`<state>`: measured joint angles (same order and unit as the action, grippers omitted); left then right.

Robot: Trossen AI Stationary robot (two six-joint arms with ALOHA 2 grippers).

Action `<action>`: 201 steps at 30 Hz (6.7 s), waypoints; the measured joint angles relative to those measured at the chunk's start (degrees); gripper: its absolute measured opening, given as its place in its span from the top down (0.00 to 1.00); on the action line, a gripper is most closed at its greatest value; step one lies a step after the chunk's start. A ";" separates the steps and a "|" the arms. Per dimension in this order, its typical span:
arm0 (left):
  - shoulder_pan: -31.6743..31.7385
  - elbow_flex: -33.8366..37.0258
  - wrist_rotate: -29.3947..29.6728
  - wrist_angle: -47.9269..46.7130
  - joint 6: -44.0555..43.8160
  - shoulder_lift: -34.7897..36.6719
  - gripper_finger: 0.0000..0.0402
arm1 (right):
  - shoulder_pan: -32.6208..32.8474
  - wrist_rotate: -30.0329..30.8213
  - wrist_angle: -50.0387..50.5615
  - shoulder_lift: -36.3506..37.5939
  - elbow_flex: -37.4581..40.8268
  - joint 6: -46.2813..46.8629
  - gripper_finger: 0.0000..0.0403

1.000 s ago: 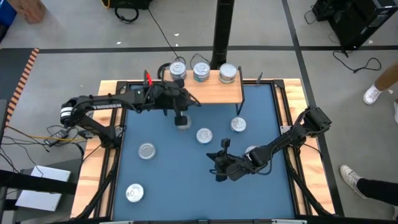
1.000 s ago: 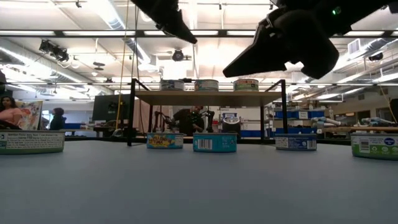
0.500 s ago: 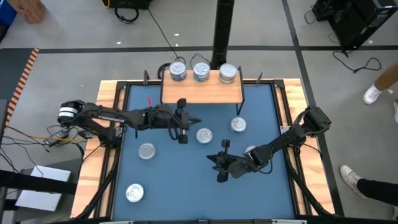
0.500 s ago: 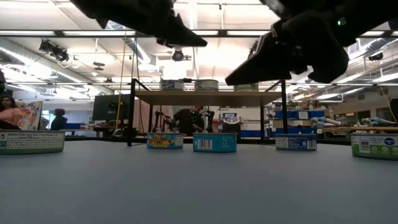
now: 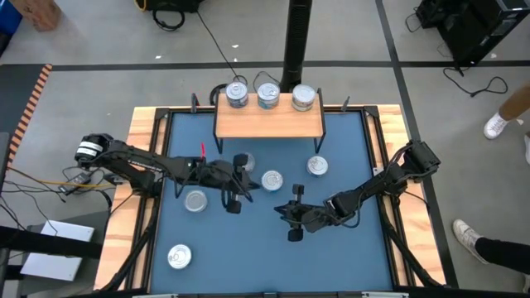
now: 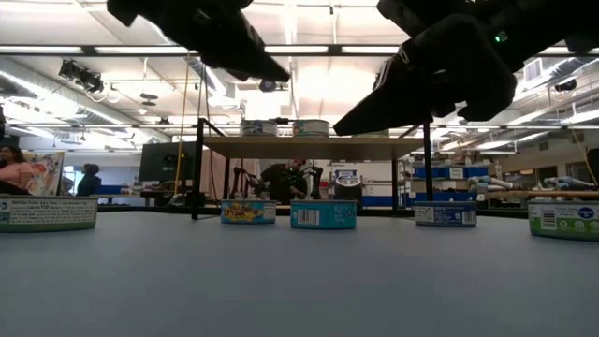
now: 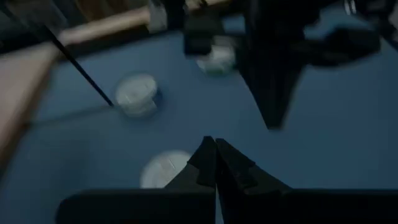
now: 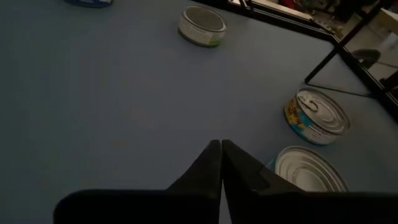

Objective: Stack canned seafood by type on shelf
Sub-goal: Put the green tuna can on the shelf aligned with the other green tuna can

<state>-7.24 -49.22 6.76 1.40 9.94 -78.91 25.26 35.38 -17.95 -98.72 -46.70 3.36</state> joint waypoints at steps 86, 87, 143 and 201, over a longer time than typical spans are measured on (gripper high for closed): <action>-29.52 0.76 11.44 -55.97 -62.88 -9.51 0.67 | 0.04 -2.48 0.06 0.00 -0.04 -1.62 0.99; -29.55 1.22 11.59 -55.72 -62.86 -9.45 0.68 | 0.04 -2.49 0.06 0.00 -0.04 -1.62 0.99; -13.38 -7.27 8.09 -22.75 -24.93 -9.57 1.00 | 0.09 -2.28 -7.25 -7.58 -5.64 -13.32 0.44; -21.01 -0.93 18.66 -18.07 10.69 -16.00 0.99 | -0.96 -1.77 -2.82 -13.25 -11.69 -17.23 0.41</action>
<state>-28.25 -50.15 25.42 -16.67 20.63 -94.90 24.29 33.61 -20.77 -111.96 -58.39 -13.87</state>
